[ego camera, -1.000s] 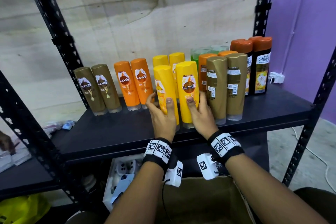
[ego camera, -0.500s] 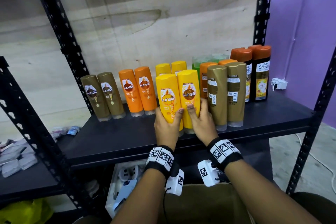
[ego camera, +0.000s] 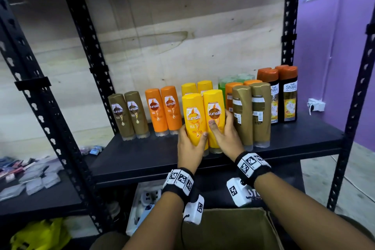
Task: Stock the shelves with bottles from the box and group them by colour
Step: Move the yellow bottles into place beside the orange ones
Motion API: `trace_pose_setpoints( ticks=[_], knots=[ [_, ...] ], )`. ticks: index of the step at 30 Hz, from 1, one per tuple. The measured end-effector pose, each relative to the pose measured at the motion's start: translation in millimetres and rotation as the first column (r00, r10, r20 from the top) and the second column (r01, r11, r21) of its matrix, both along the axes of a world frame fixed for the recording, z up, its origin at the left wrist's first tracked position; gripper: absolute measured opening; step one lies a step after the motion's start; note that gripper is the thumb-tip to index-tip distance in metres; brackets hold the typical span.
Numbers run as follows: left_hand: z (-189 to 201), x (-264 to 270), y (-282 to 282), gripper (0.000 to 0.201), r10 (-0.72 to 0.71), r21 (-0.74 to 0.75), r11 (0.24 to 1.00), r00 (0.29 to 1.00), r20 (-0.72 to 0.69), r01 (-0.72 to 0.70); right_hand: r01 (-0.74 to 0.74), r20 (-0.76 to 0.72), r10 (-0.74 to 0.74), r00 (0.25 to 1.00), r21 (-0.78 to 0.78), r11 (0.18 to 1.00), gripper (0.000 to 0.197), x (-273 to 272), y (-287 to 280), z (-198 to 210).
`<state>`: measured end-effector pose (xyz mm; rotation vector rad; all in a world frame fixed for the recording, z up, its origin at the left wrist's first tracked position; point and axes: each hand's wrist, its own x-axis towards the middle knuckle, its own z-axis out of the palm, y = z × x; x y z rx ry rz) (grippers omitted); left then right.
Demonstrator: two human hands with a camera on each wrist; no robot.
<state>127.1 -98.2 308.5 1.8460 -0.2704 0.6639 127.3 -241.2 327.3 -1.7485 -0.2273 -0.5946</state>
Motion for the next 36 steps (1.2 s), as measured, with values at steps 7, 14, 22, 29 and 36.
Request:
trace_pose_setpoints(
  ticks=[7, 14, 22, 29, 36],
  knots=[
    [48, -9, 11, 0.085, 0.01, 0.192, 0.981, 0.998, 0.064, -0.023, 0.105, 0.091, -0.09, 0.992, -0.181, 0.978, 0.099, -14, -3, 49],
    [79, -3, 17, 0.083, 0.046, 0.298, 0.952, 0.994, 0.103, -0.075, 0.194, 0.094, -0.171, 0.981, -0.397, 0.897, 0.113, -8, -7, 66],
    [78, 20, 13, 0.069, 0.112, 0.381, 0.916, 0.992, 0.062, -0.127, 0.234, 0.096, -0.213, 0.972, -0.401, 0.886, 0.108, 16, 0, 62],
    [81, 59, 11, 0.071, 0.122, 0.36, 0.926, 0.993, -0.005, -0.112, 0.235, 0.055, -0.232, 0.971, -0.392, 0.89, 0.105, 51, 10, 64],
    [83, 92, 11, 0.067, 0.094, 0.366, 0.928, 0.995, -0.031, -0.076, 0.225, 0.014, -0.236, 0.972, -0.363, 0.904, 0.103, 78, 17, 70]
  ],
)
